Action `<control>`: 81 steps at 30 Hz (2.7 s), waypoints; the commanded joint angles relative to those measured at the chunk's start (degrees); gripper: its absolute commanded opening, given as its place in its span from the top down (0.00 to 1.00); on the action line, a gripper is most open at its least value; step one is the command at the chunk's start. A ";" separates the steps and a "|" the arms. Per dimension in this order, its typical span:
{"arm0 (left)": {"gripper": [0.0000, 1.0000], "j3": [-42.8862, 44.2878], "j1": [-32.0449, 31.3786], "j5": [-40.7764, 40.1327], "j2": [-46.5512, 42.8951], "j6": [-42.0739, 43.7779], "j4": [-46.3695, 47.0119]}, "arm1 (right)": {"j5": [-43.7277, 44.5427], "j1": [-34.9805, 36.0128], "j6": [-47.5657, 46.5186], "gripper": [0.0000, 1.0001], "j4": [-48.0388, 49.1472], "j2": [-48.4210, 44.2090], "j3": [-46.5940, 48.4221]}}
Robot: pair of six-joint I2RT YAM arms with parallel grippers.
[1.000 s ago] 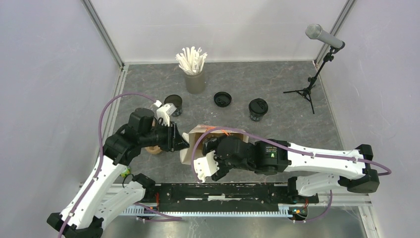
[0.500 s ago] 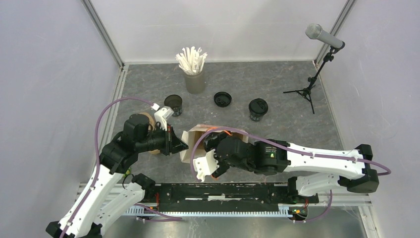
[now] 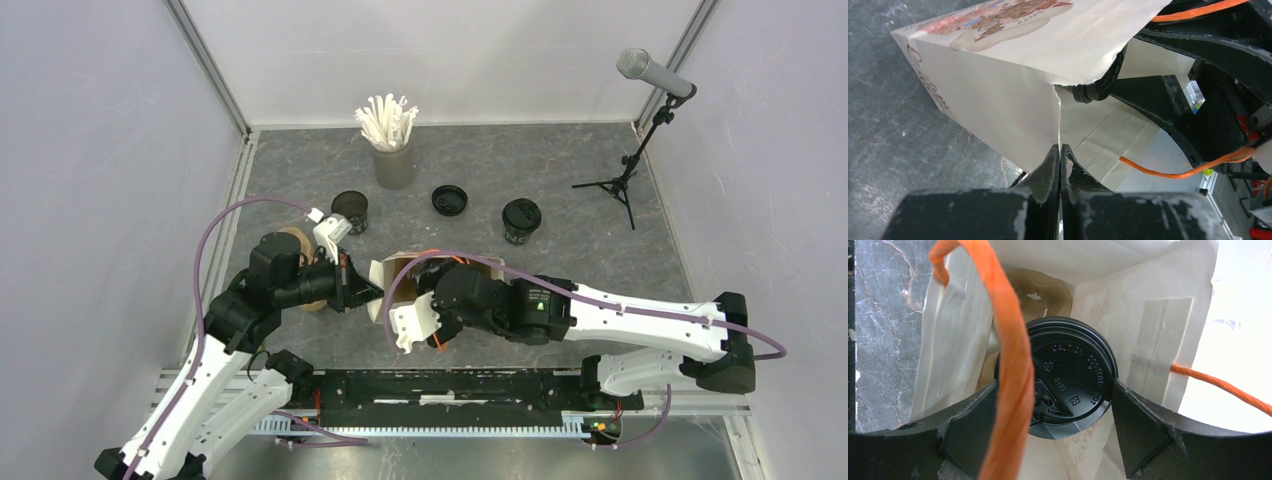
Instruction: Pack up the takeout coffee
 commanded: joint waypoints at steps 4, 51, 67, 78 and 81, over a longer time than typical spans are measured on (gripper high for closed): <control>0.98 0.23 0.00 0.27 0.08 7.06 6.86 | -2.37 -2.16 -2.35 0.36 2.09 -0.84 2.12; 0.40 4.28 0.05 -7.37 8.60 6.89 -0.08 | -2.17 -8.87 -7.04 0.37 11.94 0.07 -6.65; 0.74 5.07 0.01 -6.40 9.56 4.82 3.59 | -2.65 -10.84 -9.92 0.38 11.43 -0.25 -6.21; 0.94 3.34 0.06 -3.08 8.28 5.56 5.37 | -7.62 -16.96 -16.25 0.37 12.38 0.93 -7.46; 0.95 3.26 0.06 -3.00 8.27 6.21 5.31 | -8.75 -17.15 -17.96 0.37 11.59 1.59 -6.39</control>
